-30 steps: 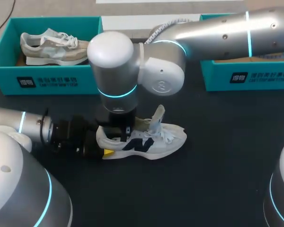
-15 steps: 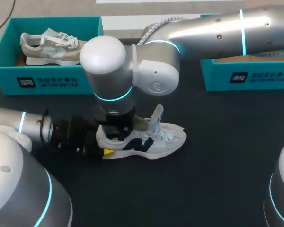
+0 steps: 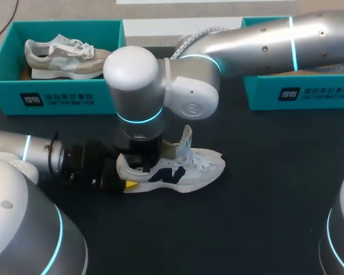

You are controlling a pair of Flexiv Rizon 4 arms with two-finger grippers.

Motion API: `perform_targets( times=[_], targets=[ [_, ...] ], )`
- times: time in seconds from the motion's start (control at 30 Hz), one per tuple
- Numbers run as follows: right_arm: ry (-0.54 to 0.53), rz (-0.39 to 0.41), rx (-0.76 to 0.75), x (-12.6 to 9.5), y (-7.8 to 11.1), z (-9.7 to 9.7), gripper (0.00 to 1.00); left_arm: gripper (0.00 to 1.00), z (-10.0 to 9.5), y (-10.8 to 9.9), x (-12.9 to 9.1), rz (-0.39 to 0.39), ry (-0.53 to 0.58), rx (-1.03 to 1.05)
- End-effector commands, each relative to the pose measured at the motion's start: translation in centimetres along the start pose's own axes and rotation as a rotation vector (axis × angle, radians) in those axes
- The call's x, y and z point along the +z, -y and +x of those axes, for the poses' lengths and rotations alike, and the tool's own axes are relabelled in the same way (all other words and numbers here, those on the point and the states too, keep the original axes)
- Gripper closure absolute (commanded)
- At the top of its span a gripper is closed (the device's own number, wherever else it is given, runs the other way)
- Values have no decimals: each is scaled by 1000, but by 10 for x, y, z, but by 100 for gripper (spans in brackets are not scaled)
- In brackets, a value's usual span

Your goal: Take the shoe out of the shoebox, open the shoe tongue, remove and reinsert the insole, then place the shoe into the shoebox

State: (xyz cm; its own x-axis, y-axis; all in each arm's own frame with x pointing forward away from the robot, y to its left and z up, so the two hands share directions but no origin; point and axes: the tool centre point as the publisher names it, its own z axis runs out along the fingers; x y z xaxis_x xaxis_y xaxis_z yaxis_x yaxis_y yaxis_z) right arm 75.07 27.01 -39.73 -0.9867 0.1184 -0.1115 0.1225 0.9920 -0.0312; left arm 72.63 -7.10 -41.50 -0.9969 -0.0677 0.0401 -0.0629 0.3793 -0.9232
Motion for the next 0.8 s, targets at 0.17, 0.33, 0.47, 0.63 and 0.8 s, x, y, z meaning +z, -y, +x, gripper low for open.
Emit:
perform_targets(
  times=[0.17,0.33,0.47,0.63,0.8],
  targets=[
    [-84,-9,5,31,-7,17,100,100,2,0,0,-1,-1,1],
    [-91,4,63,23,6,29,100,100,2,0,0,-1,-1,1],
    [-42,26,108,0,20,29,100,100,2,0,0,-1,-1,1],
    [27,31,118,-32,29,21,100,100,2,0,0,-1,-1,1],
    [53,12,97,-54,32,14,100,100,2,0,0,-1,-1,1]
  ],
)
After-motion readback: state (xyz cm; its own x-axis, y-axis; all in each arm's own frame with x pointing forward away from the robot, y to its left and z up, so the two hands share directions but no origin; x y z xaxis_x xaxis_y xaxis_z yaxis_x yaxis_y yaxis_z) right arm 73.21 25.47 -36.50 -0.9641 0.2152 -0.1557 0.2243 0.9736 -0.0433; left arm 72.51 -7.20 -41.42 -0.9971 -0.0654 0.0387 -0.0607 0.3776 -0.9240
